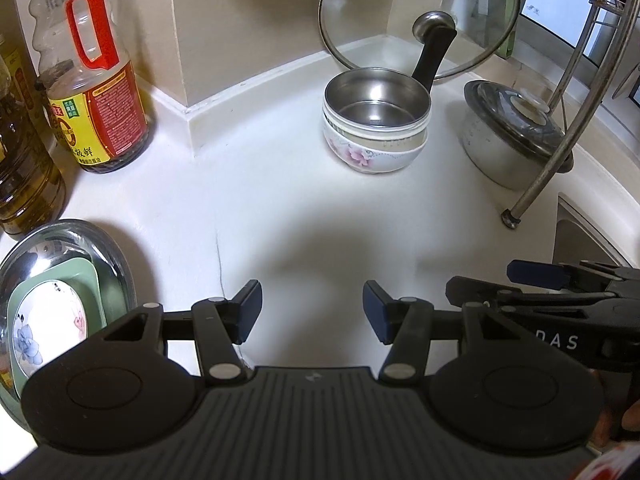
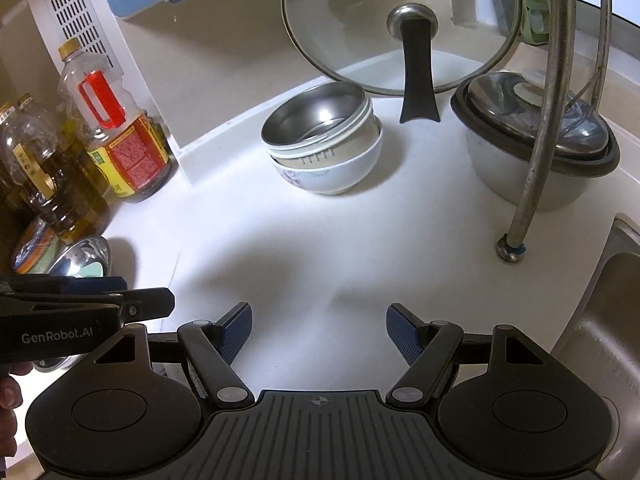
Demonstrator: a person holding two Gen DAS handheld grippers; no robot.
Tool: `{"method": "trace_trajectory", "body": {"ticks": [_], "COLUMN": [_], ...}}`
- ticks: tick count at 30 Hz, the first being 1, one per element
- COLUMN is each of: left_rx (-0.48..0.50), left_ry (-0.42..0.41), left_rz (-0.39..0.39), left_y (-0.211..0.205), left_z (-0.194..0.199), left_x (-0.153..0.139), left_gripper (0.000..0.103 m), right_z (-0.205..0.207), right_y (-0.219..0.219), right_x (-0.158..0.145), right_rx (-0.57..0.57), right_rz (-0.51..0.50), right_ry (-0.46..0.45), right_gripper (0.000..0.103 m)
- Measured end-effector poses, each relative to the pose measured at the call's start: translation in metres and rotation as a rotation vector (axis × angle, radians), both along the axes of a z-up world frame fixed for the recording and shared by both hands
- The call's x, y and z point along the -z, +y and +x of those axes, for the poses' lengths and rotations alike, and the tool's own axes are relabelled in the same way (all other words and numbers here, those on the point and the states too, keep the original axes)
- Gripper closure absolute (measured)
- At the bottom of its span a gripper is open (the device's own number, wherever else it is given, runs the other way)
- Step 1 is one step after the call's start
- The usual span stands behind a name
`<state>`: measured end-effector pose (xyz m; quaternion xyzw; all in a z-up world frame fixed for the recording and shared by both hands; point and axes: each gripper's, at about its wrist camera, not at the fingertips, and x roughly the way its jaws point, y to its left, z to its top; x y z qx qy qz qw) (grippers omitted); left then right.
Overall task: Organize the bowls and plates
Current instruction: 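Pull both grippers back from the stacked bowls, then move both grippers to the rim of the stacked steel and cream bowls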
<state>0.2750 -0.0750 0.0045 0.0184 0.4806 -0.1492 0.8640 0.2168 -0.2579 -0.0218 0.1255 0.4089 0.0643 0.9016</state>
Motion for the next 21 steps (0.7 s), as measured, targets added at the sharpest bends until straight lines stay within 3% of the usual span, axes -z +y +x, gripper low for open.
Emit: {"method": "trace_trajectory", "body": {"ticks": [21], "left_rx": [0.018], "left_ry": [-0.027], "left_rz": [-0.043], "left_y": [-0.015], "left_z": [0.052], "left_x": [0.006], "left_gripper": [0.049], "right_z": [0.04], "right_y": [-0.014], "right_x": [-0.007], "right_rx": [0.089], "right_rz": [-0.032], "right_ry": [-0.03], "right_gripper": [0.029]}}
